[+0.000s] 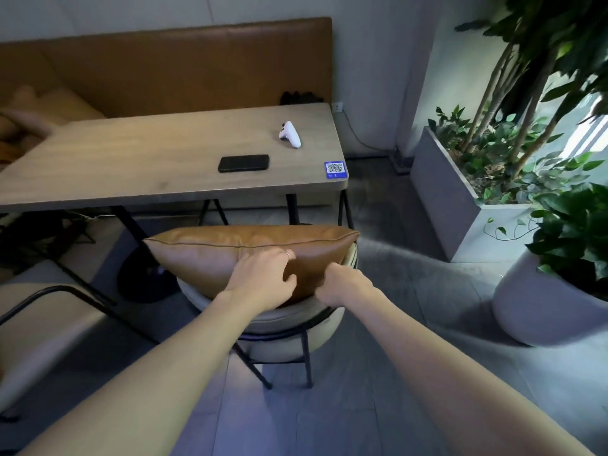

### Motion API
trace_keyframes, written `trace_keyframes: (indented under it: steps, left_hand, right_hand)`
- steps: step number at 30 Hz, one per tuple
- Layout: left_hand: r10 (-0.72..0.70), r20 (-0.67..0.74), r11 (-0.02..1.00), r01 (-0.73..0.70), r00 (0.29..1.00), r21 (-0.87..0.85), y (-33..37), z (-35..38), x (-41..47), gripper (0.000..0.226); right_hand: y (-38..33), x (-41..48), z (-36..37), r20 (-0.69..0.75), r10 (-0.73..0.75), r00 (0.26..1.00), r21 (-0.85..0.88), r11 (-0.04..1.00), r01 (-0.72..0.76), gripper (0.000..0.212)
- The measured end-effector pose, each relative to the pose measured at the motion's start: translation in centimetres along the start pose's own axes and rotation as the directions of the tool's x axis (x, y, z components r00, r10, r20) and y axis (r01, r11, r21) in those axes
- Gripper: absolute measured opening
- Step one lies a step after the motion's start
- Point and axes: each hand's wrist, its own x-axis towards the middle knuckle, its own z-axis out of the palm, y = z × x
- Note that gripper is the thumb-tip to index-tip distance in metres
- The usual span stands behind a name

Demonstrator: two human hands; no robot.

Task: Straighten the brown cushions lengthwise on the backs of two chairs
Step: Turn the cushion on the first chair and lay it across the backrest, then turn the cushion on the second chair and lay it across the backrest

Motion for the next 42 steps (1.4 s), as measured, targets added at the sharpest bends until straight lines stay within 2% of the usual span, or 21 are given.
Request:
trace_keyframes:
  steps: [2,6,9,14,17,22,26,31,33,37,42]
  left_hand:
    - [0.022,-0.009,0.999,-0.021,1.000,0.046,-0.6,-2.8,-2.0,0.020]
    - [0.025,-0.087,0.993,-0.014,0.996,0.119,-2.7,-10.1,-6.3,0.018]
    - [0.028,-0.153,0.984,-0.001,0.988,0.178,-5.3,-16.2,-10.6,0.021]
    - [-0.018,-0.291,0.974,0.083,0.957,0.212,-10.7,-25.2,-21.3,0.019]
    - [-0.044,-0.403,0.966,0.142,0.914,0.215,-13.7,-28.6,-28.7,0.039]
    - [-0.116,-0.573,0.936,0.282,0.811,0.209,-19.0,-31.5,-41.1,0.056]
    - [-0.206,-0.658,0.900,0.404,0.724,0.163,-23.7,-33.2,-50.0,0.059]
    - [-0.306,-0.703,0.847,0.520,0.642,0.107,-30.0,-35.3,-58.2,0.055]
    - [-0.353,-0.699,0.828,0.556,0.622,0.077,-32.2,-35.8,-60.4,0.053]
    - [-0.431,-0.689,0.784,0.620,0.583,0.035,-36.4,-36.1,-63.5,0.052]
    - [-0.509,-0.652,0.738,0.675,0.562,0.006,-42.0,-34.9,-64.6,0.053]
  right_hand:
    - [-2.4,-1.8,-1.8,-0.026,-0.077,0.997,-0.053,0.996,0.076,0.039]
    - [-9.0,-6.6,-5.4,-0.099,-0.213,0.972,-0.095,0.974,0.204,0.044]
    - [-15.1,-11.7,-7.4,-0.189,-0.338,0.922,-0.122,0.940,0.319,0.042]
    - [-25.1,-23.1,-7.2,-0.418,-0.543,0.728,-0.207,0.837,0.506,0.038]
    - [-29.8,-29.9,-4.9,-0.492,-0.648,0.581,-0.335,0.757,0.561,0.046]
    - [-36.5,-39.2,-0.1,-0.551,-0.744,0.377,-0.433,0.641,0.633,0.050]
    - [-42.4,-44.1,3.4,-0.594,-0.759,0.267,-0.433,0.581,0.689,0.054]
    - [-50.7,-48.3,6.7,-0.573,-0.809,0.128,-0.472,0.454,0.756,0.061]
    - [-53.7,-49.2,7.9,-0.547,-0.831,0.101,-0.487,0.415,0.769,0.062]
    - [-58.6,-49.4,10.3,-0.510,-0.855,0.094,-0.484,0.375,0.791,0.063]
    - [-63.5,-46.7,13.9,-0.482,-0.866,0.130,-0.435,0.365,0.823,0.061]
